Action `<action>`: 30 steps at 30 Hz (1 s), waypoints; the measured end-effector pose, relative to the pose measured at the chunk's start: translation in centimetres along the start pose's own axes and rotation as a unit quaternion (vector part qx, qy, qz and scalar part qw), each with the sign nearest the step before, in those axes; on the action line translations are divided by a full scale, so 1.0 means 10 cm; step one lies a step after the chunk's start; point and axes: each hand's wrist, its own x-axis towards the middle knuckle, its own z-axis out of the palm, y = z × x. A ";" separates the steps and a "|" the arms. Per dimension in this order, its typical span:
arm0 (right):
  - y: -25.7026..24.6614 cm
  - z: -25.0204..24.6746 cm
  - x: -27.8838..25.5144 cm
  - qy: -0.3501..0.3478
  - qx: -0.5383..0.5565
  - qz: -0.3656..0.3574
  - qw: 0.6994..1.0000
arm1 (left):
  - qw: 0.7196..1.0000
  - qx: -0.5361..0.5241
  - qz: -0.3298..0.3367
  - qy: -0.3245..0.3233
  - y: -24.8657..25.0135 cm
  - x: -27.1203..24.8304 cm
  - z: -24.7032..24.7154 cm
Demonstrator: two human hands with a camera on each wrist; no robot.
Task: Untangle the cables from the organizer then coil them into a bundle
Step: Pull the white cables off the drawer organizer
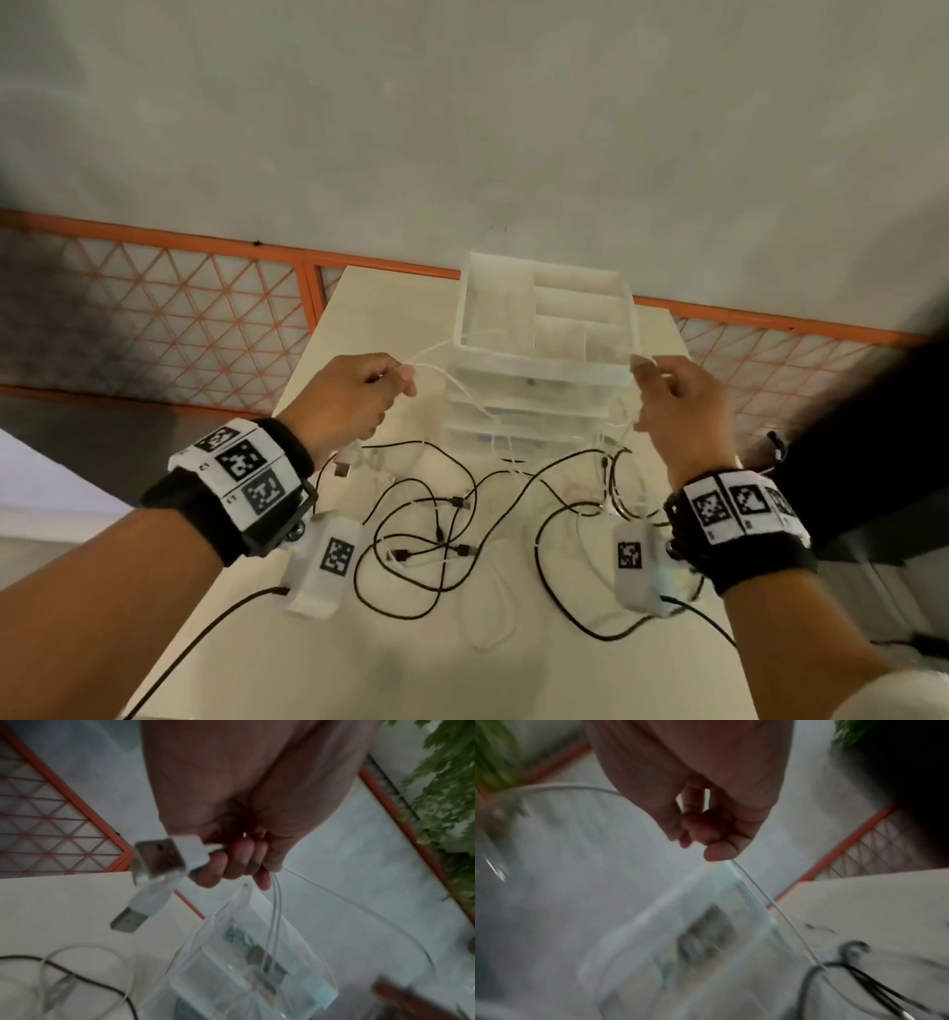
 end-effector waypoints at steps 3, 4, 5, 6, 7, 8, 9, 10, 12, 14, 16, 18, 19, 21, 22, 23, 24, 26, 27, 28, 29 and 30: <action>-0.25 -0.07 0.01 0.000 0.087 -0.062 0.994 | 0.998 -0.050 -0.025 0.018 -0.06 0.03 0.06; -0.25 -0.06 0.01 -0.011 0.065 -0.060 0.996 | 0.997 -0.063 -0.027 0.030 -0.05 0.04 0.07; -0.15 -0.04 0.03 -0.022 0.025 -0.042 0.999 | 0.996 -0.074 -0.025 0.048 -0.03 0.06 0.07; 0.01 -0.02 0.06 -0.032 -0.019 -0.006 0.999 | 0.994 -0.085 -0.019 0.069 0.00 0.08 0.07; 0.17 -0.01 0.08 -0.044 -0.059 0.036 0.997 | 0.991 -0.098 -0.010 0.092 0.05 0.10 0.05; 0.38 -0.02 0.09 -0.062 -0.101 0.089 0.989 | 0.987 -0.114 -0.002 0.114 0.09 0.12 0.02; 0.59 -0.03 0.11 -0.077 -0.145 0.135 0.977 | 0.982 -0.134 0.006 0.132 0.14 0.13 -0.01; 0.74 -0.03 0.12 -0.094 -0.179 0.161 0.966 | 0.978 -0.151 0.012 0.144 0.18 0.14 -0.05; 0.67 -0.05 0.04 -0.109 -0.197 0.171 0.959 | 0.975 -0.170 0.015 0.143 0.23 0.15 -0.10; 0.31 -0.05 0.00 -0.117 -0.155 0.088 0.977 | 0.978 -0.171 0.006 0.120 0.23 0.16 -0.06; -0.14 -0.09 0.00 -0.100 -0.039 -0.036 0.994 | 0.982 -0.166 -0.005 0.093 0.21 0.16 0.05; -0.58 -0.19 0.02 -0.034 0.087 -0.139 0.986 | 0.983 -0.165 -0.012 0.076 0.18 0.15 0.16; -0.71 -0.23 0.05 0.000 0.133 -0.165 0.977 | 0.983 -0.166 -0.016 0.076 0.17 0.15 0.20; -0.75 -0.28 0.11 0.025 0.139 -0.169 0.975 | 0.982 -0.170 -0.024 0.082 0.16 0.16 0.24; -0.68 -0.26 0.14 0.013 0.109 -0.147 0.983 | 0.981 -0.171 -0.025 0.085 0.15 0.16 0.24; -0.57 -0.24 0.17 -0.005 0.073 -0.112 0.991 | 0.981 -0.170 -0.023 0.087 0.15 0.16 0.23; -0.45 -0.22 0.17 -0.019 0.042 -0.072 0.996 | 0.981 -0.170 -0.022 0.089 0.15 0.17 0.21; -0.23 -0.21 0.18 -0.029 0.013 0.007 0.999 | 0.979 -0.175 -0.021 0.101 0.15 0.17 0.16; -0.15 -0.23 0.19 -0.027 0.000 0.041 0.999 | 0.977 -0.180 -0.023 0.107 0.14 0.17 0.12; -0.07 -0.25 0.21 -0.025 -0.022 0.069 0.997 | 0.975 -0.187 -0.027 0.114 0.14 0.18 0.09; 0.00 -0.27 0.24 -0.026 -0.049 0.092 0.994 | 0.973 -0.194 -0.031 0.120 0.13 0.19 0.07; 0.06 -0.29 0.27 -0.028 -0.076 0.110 0.991 | 0.971 -0.199 -0.035 0.125 0.12 0.19 0.05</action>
